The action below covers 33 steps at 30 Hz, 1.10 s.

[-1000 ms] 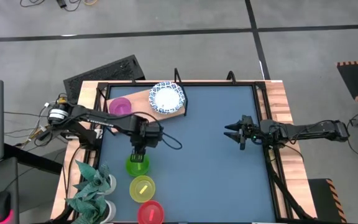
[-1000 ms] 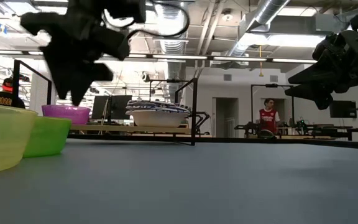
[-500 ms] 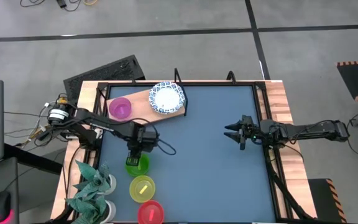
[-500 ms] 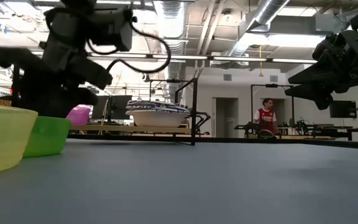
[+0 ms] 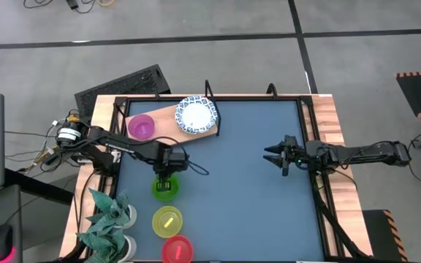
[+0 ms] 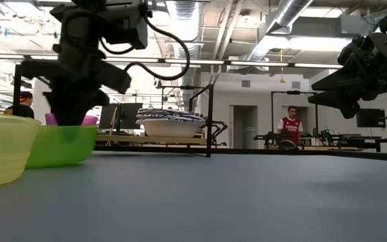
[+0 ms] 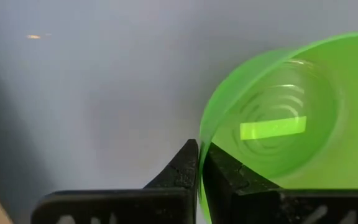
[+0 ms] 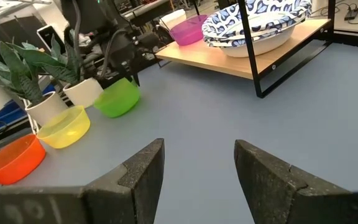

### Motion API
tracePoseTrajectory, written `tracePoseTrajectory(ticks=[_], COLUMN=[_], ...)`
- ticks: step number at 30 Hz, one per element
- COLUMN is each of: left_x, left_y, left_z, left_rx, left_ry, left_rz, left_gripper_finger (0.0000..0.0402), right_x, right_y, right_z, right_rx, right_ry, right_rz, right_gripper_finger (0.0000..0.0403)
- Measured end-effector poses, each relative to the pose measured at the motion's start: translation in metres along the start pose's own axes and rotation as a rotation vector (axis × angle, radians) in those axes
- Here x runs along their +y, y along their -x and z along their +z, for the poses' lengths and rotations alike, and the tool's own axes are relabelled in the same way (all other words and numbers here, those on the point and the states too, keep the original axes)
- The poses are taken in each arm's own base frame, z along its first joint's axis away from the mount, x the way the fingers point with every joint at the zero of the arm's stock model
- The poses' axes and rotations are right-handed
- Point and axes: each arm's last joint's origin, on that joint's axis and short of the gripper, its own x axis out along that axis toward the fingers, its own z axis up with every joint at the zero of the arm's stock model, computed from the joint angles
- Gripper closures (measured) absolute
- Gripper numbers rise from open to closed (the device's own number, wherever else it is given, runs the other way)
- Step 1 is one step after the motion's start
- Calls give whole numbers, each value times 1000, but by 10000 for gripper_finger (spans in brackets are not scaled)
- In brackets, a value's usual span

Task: Place and stack bowls onto a shelf
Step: Stack the green bowl on top of the other purple bowl on the shelf

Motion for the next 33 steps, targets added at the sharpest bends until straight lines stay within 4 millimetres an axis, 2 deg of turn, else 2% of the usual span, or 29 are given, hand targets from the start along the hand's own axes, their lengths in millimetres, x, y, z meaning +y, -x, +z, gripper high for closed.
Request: tracePoseTrajectory(ticks=[7,11,21,28,33], left_x=[11,17,30,54,82], left_y=[18,34,98,147,170], left_z=[14,23,49,55,49], left_rx=[-36,-59,-178,-262,-271], left_ry=[184,267,338,374,454], left_rz=[-5,-24,-46,57,188], left_gripper_finger=[401,401,402,401,401], right_x=[0,0,0,0,0], right_y=[0,0,0,0,0], right_z=[0,0,0,0,0], right_rx=[-1,0,0,0,-1], right_ry=[0,-1,-2,0,0], right_rz=[0,-1,-1,-1,-1], right_gripper_finger=[183,183,183,183,183])
